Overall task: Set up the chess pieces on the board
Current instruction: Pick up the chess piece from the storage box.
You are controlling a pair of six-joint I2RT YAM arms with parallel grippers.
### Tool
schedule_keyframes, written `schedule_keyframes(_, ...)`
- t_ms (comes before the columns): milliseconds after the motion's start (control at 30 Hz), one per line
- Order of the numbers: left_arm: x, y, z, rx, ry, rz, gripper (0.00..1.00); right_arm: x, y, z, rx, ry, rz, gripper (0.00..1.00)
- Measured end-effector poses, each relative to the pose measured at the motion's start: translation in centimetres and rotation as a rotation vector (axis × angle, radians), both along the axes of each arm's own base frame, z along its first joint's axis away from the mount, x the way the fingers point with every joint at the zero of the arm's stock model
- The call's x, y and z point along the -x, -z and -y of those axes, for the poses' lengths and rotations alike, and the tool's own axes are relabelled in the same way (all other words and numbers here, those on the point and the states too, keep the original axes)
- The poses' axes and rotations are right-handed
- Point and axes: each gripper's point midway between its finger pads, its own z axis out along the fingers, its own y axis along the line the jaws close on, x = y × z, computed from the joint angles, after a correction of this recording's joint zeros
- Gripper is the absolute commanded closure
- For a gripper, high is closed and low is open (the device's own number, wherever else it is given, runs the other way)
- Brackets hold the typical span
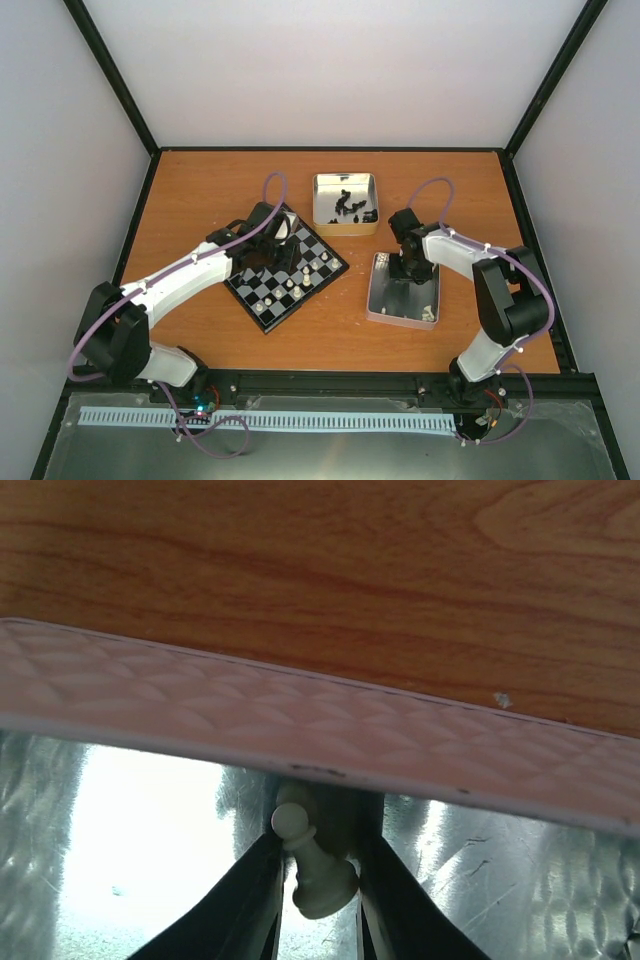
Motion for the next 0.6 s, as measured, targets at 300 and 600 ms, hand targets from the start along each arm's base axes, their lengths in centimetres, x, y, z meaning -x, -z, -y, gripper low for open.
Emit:
schedule_keyframes(300, 0.1, -0.4, 0.6, 0.032, 0.018, 0.002, 0.52, 0.1, -0.2, -0.2, -0.012, -0.006, -0.002, 0.85)
schedule_keyframes(600, 0.5, -3.4, 3.1, 0.203, 0.109, 0.025, 0.47, -2.0, -8.4, -3.5, -0.260, -0.044, 0.274, 0.84)
